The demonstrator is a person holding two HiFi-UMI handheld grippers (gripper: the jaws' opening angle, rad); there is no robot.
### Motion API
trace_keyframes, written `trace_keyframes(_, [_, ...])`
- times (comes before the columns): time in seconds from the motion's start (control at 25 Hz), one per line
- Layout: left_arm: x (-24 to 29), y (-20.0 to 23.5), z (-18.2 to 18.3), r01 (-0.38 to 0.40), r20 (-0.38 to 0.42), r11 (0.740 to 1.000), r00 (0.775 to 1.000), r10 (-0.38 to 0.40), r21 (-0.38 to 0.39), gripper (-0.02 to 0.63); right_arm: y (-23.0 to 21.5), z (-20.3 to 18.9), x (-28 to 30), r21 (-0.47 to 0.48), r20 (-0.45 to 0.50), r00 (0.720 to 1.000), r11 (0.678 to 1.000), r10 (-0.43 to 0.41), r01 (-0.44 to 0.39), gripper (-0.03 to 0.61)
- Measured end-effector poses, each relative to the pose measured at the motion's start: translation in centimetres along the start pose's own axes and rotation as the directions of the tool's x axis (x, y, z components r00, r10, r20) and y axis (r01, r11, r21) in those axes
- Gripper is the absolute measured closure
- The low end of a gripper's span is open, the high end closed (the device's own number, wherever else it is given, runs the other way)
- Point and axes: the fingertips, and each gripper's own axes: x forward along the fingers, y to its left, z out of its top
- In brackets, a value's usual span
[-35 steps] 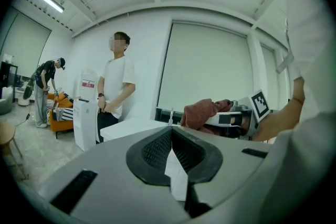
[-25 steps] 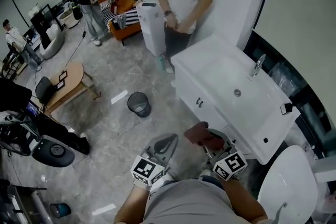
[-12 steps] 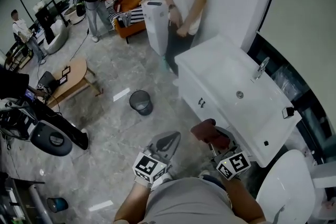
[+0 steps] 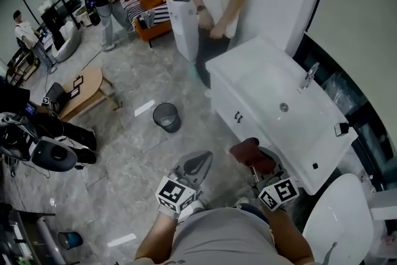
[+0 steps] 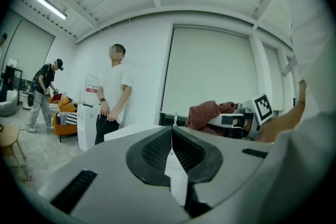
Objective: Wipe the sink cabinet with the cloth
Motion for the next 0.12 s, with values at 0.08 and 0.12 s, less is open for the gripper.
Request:
trace_keyframes(0.08, [0.31, 0.08, -0.04, -0.001, 0.002, 1.0, 1.0, 0.001, -0.006, 0.601, -0.47, -0.07, -0.11, 0.0, 0.001, 1.0, 1.0, -0.006, 0.006, 0.532])
trace_keyframes(0.12, [0.48, 0.11, -0.06, -0.001, 0.004, 1.0, 1.0, 0.001, -0.008, 0.601, -0.73, -0.11, -0.17, 0.001, 0.001, 1.0, 1.0, -0.01, 0.01, 0.532])
